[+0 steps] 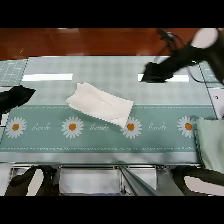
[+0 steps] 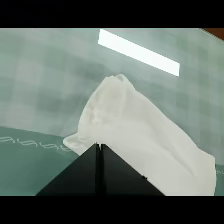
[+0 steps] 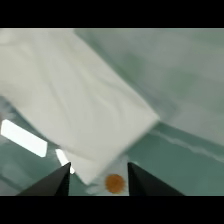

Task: Fold the shirts.

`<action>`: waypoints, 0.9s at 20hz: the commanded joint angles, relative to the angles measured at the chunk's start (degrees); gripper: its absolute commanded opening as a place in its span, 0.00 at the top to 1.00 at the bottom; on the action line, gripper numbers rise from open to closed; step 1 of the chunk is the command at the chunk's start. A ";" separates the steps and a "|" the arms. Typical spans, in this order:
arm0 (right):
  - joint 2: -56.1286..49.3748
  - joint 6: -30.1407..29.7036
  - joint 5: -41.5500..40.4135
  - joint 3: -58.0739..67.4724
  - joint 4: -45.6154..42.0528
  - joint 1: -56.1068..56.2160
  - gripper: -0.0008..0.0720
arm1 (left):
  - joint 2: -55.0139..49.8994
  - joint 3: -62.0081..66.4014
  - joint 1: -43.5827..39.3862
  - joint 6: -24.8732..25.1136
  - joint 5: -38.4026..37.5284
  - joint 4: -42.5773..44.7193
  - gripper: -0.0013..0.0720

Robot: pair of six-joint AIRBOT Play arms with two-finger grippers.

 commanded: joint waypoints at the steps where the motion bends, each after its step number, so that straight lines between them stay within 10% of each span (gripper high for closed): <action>1: 18.62 9.38 -12.68 -24.52 -12.35 -6.45 0.41 | 0.04 -0.90 -1.11 0.24 -3.58 -1.18 0.95; 4: 21.94 8.02 -28.17 -45.11 4.07 -6.64 0.41 | 0.02 -1.57 -4.98 0.20 -3.43 -1.20 0.95; 9: 8.55 -12.66 -33.31 -51.78 37.79 -5.07 0.41 | 0.02 -2.67 -10.82 0.17 -2.91 -1.20 0.95; 18: -11.23 -16.61 -30.91 -36.41 43.01 7.72 0.42 | 0.02 -3.76 -12.35 -1.97 -1.20 -1.20 0.95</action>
